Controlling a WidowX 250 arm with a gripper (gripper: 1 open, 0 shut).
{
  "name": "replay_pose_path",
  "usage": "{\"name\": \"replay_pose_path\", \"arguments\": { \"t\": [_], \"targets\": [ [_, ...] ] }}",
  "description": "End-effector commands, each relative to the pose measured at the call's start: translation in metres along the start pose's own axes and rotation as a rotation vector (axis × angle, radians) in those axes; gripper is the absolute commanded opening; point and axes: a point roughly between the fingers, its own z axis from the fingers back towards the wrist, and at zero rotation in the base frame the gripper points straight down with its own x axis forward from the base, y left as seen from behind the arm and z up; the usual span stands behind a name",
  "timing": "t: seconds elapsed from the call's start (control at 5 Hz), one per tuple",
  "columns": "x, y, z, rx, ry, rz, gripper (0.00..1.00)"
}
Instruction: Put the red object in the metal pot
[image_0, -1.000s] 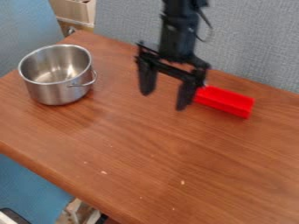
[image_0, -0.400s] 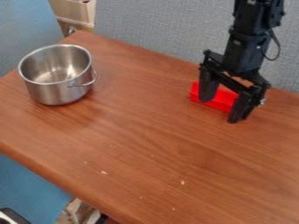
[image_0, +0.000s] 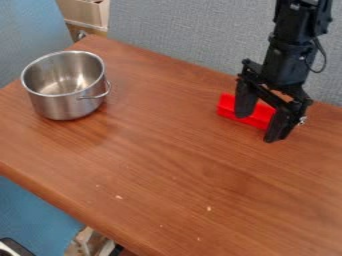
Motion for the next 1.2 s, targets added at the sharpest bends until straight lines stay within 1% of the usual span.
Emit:
{"name": "replay_pose_path", "arguments": {
  "t": [0.0, 0.8, 1.0],
  "targets": [
    [0.008, 0.006, 0.018, 0.026, -0.065, -0.053, 1.00],
    [0.014, 0.030, 0.006, 0.040, -0.053, -0.235, 1.00],
    [0.021, 0.033, 0.003, 0.044, -0.050, -0.275, 1.00]
  ]
}}
